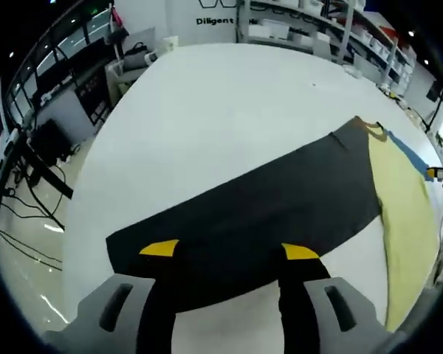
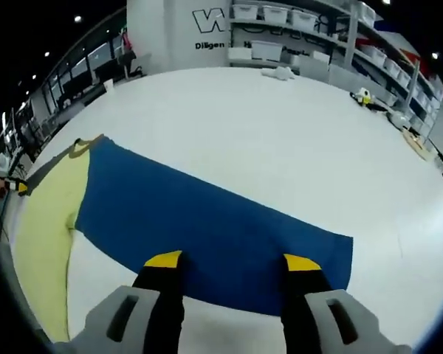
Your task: Fold the garment on the visible template until the final outline fits inside the template.
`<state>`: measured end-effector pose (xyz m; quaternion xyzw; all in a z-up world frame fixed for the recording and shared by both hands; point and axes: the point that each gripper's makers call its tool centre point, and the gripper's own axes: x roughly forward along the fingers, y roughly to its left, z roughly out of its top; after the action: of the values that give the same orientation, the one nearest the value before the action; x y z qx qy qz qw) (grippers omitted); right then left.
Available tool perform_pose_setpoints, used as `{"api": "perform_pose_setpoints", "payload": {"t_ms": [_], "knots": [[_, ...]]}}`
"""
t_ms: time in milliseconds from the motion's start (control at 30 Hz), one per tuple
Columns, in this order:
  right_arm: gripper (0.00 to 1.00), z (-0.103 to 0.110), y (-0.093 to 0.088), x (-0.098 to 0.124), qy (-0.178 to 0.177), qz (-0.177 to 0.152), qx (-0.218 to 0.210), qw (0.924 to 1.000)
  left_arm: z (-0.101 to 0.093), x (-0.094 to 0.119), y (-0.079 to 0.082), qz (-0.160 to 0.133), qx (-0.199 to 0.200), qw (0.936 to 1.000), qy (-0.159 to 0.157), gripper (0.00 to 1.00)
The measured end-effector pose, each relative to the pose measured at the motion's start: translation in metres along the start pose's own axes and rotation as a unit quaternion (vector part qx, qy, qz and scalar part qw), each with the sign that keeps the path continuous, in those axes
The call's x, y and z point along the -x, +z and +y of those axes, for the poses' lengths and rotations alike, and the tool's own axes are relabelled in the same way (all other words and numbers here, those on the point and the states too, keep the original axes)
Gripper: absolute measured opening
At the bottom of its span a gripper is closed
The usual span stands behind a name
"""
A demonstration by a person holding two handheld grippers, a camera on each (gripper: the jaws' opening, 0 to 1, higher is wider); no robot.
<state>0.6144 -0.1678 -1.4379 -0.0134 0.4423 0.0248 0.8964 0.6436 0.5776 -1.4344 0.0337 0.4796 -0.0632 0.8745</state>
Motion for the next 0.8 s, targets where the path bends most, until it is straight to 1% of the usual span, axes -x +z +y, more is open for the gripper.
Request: {"api": "perform_pose_setpoints", "payload": {"t_ms": [67,100,133,167,200,233,267,300,333,367,400,433,467,500,533,567,600,633,667,700,733,767,800], "knots": [[0.51,0.003,-0.001,0.001,0.006,0.022,0.004,0.9997,-0.001,0.001,-0.001,0.011,-0.007,0.9999,-0.004,0.61],[0.59,0.002,-0.003,0.003,0.004,0.041,-0.001,0.9992,0.001,0.002,-0.002,0.019,-0.007,0.9998,-0.001,0.65],[0.62,0.005,0.003,0.004,0.008,0.025,-0.022,0.9994,0.002,0.003,0.000,0.015,-0.015,0.9998,0.000,0.67],[0.60,0.015,0.020,0.006,0.031,-0.027,-0.009,0.9991,0.005,0.005,0.005,0.002,-0.018,0.9998,0.001,0.66],[0.61,0.026,0.021,0.007,0.041,-0.024,0.014,0.9988,0.004,0.007,0.010,-0.008,-0.019,0.9998,-0.002,0.65],[0.62,0.038,0.020,0.006,0.058,-0.015,0.032,0.9977,0.003,0.008,0.012,-0.010,-0.021,0.9997,-0.003,0.66],[0.63,0.058,0.022,0.003,0.079,-0.020,0.036,0.9960,0.001,0.007,0.012,-0.011,-0.023,0.9997,-0.005,0.68],[0.66,0.073,0.021,0.001,0.099,-0.013,0.040,0.9942,-0.003,0.005,0.013,-0.011,-0.022,0.9996,-0.012,0.69],[0.69,0.086,0.024,-0.002,0.102,-0.020,0.060,0.9927,-0.005,0.003,0.012,-0.009,-0.020,0.9996,-0.016,0.69],[0.70,0.095,0.025,-0.004,0.106,-0.021,0.052,0.9928,-0.008,-0.001,0.008,0.000,-0.020,0.9996,-0.020,0.70],[0.71,0.109,0.027,-0.008,0.117,-0.022,0.054,0.9914,-0.010,-0.004,0.004,0.009,-0.020,0.9995,-0.022,0.71],[0.73,0.113,0.027,-0.012,0.116,-0.021,0.063,0.9911,-0.002,-0.004,-0.005,0.030,-0.018,0.9994,0.004,0.73],[0.75,0.115,0.026,-0.016,0.115,-0.017,0.067,0.9909,-0.003,-0.006,0.006,0.001,-0.050,0.9987,-0.004,0.72],[0.75,0.112,0.019,-0.021,0.107,0.000,0.077,0.9913,-0.004,-0.006,0.005,0.007,-0.025,0.9996,-0.010,0.72],[0.73,0.105,0.023,-0.022,0.077,-0.021,0.075,0.9940,-0.004,-0.005,0.005,0.008,-0.030,0.9995,-0.012,0.72],[0.68,0.091,0.018,-0.028,0.080,-0.004,0.119,0.9896,-0.003,-0.005,0.005,0.008,-0.032,0.9994,-0.013,0.73],[0.67,0.087,0.018,-0.028,0.077,-0.004,0.128,0.9887,-0.001,-0.006,0.006,0.006,-0.035,0.9993,-0.015,0.73],[0.74,0.085,0.019,-0.030,0.079,-0.007,0.106,0.9912,0.001,-0.006,0.006,0.005,-0.035,0.9992,-0.016,0.73],[0.84,0.073,0.015,-0.029,0.059,0.001,0.082,0.9949,0.004,-0.007,0.008,0.001,-0.035,0.9993,-0.016,0.73],[0.86,0.067,0.014,-0.028,0.066,-0.007,0.085,0.9941,0.005,-0.008,0.009,-0.002,-0.035,0.9993,-0.016,0.73],[0.87,0.068,0.017,-0.027,0.074,-0.019,0.100,0.9921,0.006,-0.009,0.010,-0.004,-0.033,0.9993,-0.015,0.73],[0.90,0.068,0.016,-0.025,0.069,-0.012,0.094,0.9931,0.006,-0.009,0.011,-0.004,-0.035,0.9993,-0.016,0.74],[0.91,0.065,0.017,-0.025,0.069,-0.009,0.093,0.9933,0.006,-0.010,0.012,-0.004,-0.035,0.9993,-0.016,0.74]]}}
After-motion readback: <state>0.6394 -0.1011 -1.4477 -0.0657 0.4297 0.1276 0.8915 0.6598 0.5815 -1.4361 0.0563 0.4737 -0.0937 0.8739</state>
